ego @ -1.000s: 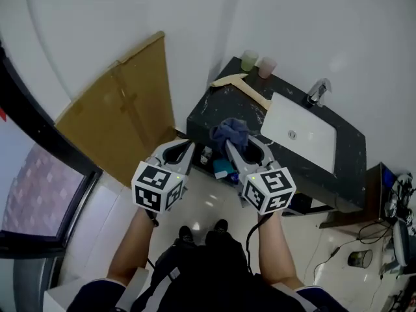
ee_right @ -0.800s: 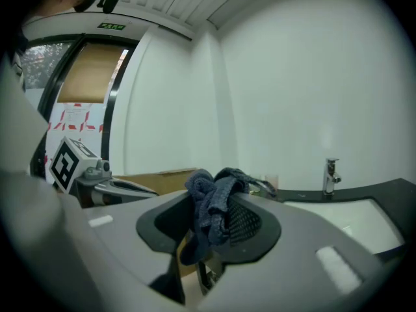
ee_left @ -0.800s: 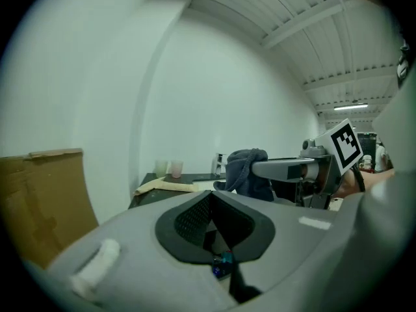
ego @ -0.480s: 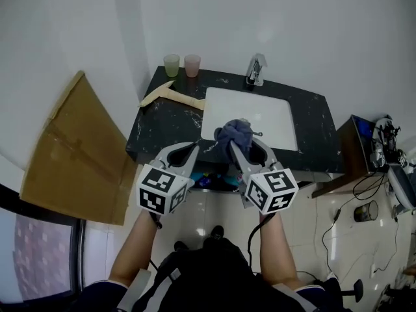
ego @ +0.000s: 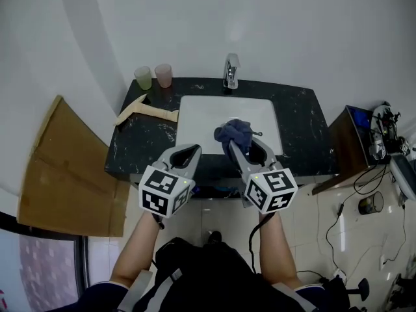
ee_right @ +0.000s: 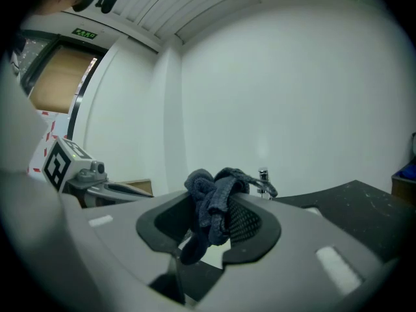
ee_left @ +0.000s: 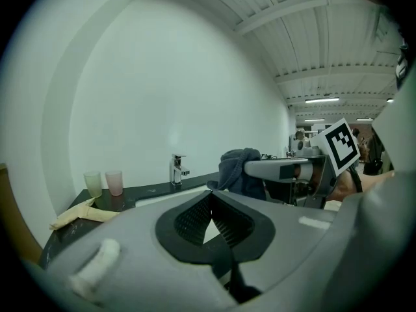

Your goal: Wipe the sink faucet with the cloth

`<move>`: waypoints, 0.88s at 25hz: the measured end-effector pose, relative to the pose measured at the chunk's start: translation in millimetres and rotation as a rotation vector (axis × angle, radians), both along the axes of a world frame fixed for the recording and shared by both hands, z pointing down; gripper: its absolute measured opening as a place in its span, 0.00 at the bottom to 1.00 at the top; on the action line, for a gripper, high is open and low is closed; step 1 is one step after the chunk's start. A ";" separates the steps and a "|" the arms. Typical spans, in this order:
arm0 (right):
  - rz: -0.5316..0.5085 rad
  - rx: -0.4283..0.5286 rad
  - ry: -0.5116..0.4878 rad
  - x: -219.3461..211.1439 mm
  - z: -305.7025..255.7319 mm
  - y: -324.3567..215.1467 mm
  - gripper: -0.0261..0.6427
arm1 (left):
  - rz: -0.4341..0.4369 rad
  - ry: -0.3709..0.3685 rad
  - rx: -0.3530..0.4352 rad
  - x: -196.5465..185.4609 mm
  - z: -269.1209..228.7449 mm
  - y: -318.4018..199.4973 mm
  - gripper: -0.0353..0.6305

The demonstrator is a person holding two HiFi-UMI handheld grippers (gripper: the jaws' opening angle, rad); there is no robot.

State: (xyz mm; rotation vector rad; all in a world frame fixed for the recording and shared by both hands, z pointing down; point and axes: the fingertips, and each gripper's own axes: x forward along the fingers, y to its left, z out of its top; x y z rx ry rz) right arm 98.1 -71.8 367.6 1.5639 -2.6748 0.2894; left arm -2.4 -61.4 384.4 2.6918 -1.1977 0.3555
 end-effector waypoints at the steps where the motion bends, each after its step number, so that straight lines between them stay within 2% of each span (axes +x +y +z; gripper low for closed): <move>1: 0.004 -0.004 -0.004 6.8 1.6 -2.5 0.25 | 0.001 -0.001 0.002 6.1 -1.0 -3.8 0.06; 13: 0.091 -0.031 0.002 43.8 14.1 -34.8 0.25 | 0.098 0.012 -0.004 45.5 4.9 -51.9 0.06; 22: 0.175 -0.018 0.051 42.1 4.5 -104.8 0.25 | 0.208 0.060 0.000 55.1 2.7 -124.0 0.06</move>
